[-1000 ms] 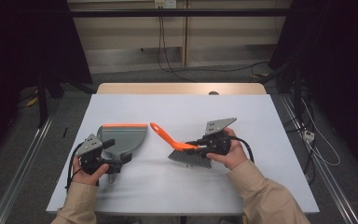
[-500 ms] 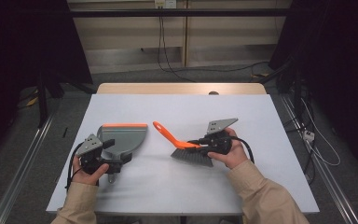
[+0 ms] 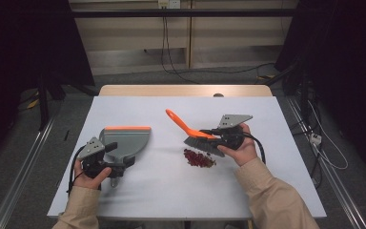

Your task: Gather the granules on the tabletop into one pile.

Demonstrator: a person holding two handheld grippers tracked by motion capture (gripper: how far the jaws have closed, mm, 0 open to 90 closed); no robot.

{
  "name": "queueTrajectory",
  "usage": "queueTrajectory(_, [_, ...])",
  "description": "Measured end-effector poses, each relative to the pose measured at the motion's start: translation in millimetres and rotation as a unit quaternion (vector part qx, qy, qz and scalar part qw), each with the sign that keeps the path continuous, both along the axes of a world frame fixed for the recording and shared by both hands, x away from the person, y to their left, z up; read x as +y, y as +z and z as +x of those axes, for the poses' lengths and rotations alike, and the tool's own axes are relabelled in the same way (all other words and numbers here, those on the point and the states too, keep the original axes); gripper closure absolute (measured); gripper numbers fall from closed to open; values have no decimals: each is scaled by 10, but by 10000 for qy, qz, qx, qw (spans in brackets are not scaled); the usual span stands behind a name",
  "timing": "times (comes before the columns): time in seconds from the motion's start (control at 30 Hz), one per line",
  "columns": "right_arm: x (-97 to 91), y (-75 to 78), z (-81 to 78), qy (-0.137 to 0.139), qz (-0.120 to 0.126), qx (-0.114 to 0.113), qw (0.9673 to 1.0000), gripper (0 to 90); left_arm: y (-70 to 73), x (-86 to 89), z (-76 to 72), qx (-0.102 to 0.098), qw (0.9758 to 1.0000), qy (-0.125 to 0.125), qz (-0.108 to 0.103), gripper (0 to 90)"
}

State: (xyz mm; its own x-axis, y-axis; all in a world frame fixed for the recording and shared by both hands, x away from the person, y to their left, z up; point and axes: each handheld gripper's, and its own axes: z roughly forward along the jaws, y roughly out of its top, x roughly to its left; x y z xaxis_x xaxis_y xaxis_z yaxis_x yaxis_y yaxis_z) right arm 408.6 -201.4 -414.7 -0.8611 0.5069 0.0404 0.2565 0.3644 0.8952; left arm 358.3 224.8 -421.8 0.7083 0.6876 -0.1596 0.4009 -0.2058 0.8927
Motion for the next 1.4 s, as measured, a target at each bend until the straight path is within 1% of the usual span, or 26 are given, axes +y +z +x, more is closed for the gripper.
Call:
queueTrajectory(0.03, [6,-12,22,5,-55,-84,9999,712,-1,-2,1,6,10000,3,-11,54])
queueTrajectory(0.13, [39,-45,85,102,-177,-186,9996,712,-2,-3,4,13,10000,7,-18,54])
queueTrajectory(0.27, [92,-112,196,312,-212,-371,9986,712,-6,1,7,26,10000,4,0,54])
queueTrajectory(0.33, [118,-154,249,451,-187,-406,9980,712,-6,6,9,26,10000,15,-13,54])
queueTrajectory(0.37, [131,-185,278,488,-245,-459,9975,712,-7,6,9,24,10000,16,-25,54])
queueTrajectory(0.43, [143,-238,303,571,-265,-381,9973,712,-8,12,11,31,10000,17,-21,54])
queueTrajectory(0.47, [137,-261,307,623,-224,-387,9971,712,-8,15,12,34,10000,18,-5,54])
queueTrajectory(0.5, [130,-268,305,702,-150,-284,9970,712,-11,14,13,41,10000,21,-28,54])
queueTrajectory(0.53, [122,-268,294,729,-154,-268,9969,713,-12,15,14,46,10000,21,-23,54])
queueTrajectory(0.63, [107,-255,240,862,-214,-257,9957,713,-12,14,14,43,10000,21,-26,54])
queueTrajectory(0.67, [98,-249,218,937,-254,-281,9949,713,-12,14,13,41,10000,23,-27,54])
queueTrajectory(0.73, [85,-239,188,960,-288,-282,9946,713,-7,17,10,32,10000,20,5,54])
queueTrajectory(0.77, [76,-236,172,986,-273,-272,9944,713,-6,16,8,27,10000,25,-14,54])
queueTrajectory(0.83, [54,-238,143,993,-273,-272,9943,713,-3,17,3,28,10000,39,-20,54])
queueTrajectory(0.93, [24,-244,103,1008,-208,-235,9944,713,-3,17,1,28,10000,46,-14,54])
queueTrajectory(1.0, [13,-237,78,988,-251,-261,9944,713,-4,14,3,19,10000,30,-1,54])
queueTrajectory(1.03, [6,-234,72,1019,-234,-254,9942,713,-4,14,3,20,10000,25,7,54])
queueTrajectory(1.17, [-31,-224,47,978,-229,-257,9946,713,-4,14,3,17,10000,31,8,54])
queueTrajectory(1.23, [-48,-224,39,911,-211,-234,9953,712,-5,13,4,18,10000,29,4,54])
queueTrajectory(1.3, [-67,-216,36,829,-136,-213,9962,712,-4,10,2,19,10000,32,2,54])
queueTrajectory(1.33, [-77,-203,36,697,-122,-250,9972,712,-3,10,2,18,10000,33,3,54])
queueTrajectory(1.4, [-102,-180,44,589,-54,-229,9980,712,-3,12,3,11,10000,28,10,54])
